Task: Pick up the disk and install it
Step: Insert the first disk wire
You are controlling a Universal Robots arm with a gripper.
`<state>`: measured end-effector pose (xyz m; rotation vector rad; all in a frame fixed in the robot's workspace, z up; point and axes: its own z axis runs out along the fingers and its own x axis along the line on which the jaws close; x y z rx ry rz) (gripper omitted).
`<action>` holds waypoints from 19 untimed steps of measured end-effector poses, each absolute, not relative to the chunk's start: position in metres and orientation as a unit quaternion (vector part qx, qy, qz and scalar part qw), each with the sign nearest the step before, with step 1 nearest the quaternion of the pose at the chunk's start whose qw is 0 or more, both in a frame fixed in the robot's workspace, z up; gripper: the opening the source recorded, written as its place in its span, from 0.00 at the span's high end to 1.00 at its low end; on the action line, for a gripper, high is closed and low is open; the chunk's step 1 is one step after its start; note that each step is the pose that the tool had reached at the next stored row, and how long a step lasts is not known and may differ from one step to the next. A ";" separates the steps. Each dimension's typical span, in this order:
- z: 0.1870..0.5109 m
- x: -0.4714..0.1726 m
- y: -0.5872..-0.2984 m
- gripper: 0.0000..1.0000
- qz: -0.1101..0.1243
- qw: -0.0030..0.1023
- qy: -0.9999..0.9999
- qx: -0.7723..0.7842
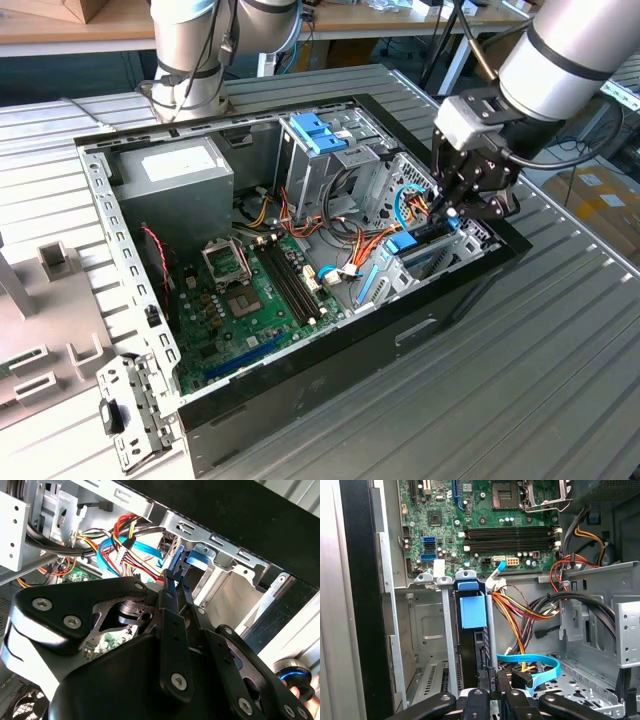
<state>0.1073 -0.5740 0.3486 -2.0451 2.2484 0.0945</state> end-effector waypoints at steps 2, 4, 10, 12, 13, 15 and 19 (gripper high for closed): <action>0.348 0.107 -0.574 0.82 0.031 0.050 0.738 -0.672; 0.347 0.107 -0.574 0.82 0.031 0.050 0.738 -0.672; 0.346 0.106 -0.575 0.82 0.031 0.050 0.738 -0.672; 0.345 0.106 -0.576 0.82 0.031 0.050 0.738 -0.672; 0.344 0.106 -0.576 0.82 0.031 0.050 0.738 -0.672; 0.343 0.106 -0.576 0.82 0.031 0.050 0.738 -0.672; 0.342 0.106 -0.576 0.82 0.031 0.050 0.738 -0.672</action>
